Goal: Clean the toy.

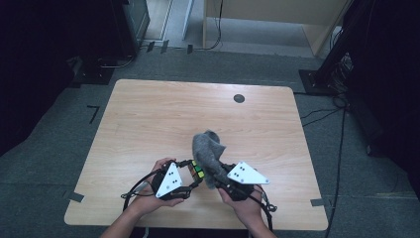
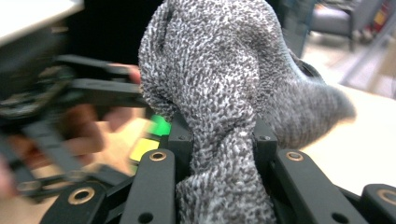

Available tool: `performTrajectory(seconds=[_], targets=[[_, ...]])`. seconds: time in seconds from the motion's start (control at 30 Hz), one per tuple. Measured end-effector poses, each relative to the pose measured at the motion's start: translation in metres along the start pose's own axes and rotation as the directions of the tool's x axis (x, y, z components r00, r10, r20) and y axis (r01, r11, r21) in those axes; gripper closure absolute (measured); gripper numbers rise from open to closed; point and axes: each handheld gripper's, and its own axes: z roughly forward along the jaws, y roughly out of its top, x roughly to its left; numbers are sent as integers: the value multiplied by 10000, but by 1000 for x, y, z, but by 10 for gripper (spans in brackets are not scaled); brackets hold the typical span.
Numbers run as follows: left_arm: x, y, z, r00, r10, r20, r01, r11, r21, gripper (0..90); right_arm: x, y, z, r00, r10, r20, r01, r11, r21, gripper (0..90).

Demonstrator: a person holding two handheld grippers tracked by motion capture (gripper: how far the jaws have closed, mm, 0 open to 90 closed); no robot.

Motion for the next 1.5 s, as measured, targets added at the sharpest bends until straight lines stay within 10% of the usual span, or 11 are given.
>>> performTrajectory(seconds=[0.1,0.27,0.5,0.6,0.73,0.87,0.97,1.13,1.27,1.4,1.5], targets=[[2,0,-1,10000,-34,4,34,10000,-17,346,-2,0,-2,9996,202,-220,-204,9998,-80,698],[1,0,-2,10000,-12,-95,12,10000,-29,346,21,3,1,9887,-972,-1140,960,9953,-157,693],[19,-3,-12,9930,-1139,307,1158,9908,-700,346,-31,-5,-7,9947,1023,127,-1021,9946,-173,697],[29,-5,-19,9825,-1686,791,1770,9775,-1144,346,-44,-9,-7,9889,1189,-892,-1241,9907,-553,695],[29,-7,-21,9830,-1505,1052,1630,9790,-1221,346,-38,-10,-1,9617,657,-2662,-929,9915,-909,683],[30,-6,-25,9783,-1605,1309,1801,9714,-1548,346,-41,-16,6,9496,1200,-2896,-1285,9917,-103,688],[29,-5,-25,9779,-1565,1385,1782,9706,-1619,346,-39,-22,12,9674,868,-2377,-685,9941,839,693],[27,-7,-22,9808,-1401,1355,1579,9788,-1307,346,-37,-11,1,9558,903,-2797,-1101,9924,-558,695],[27,-6,-22,9766,-1599,1441,1806,9730,-1439,346,-34,-15,4,9641,866,-2509,-990,9944,-371,698],[33,-6,-27,9679,-2186,1243,2395,9519,-1909,345,-34,-22,11,9720,787,-2216,-674,9960,582,699],[41,-7,-31,9354,-3275,1333,3522,8967,-2682,346,-31,-24,14,9731,897,-2122,-740,9940,808,701]])
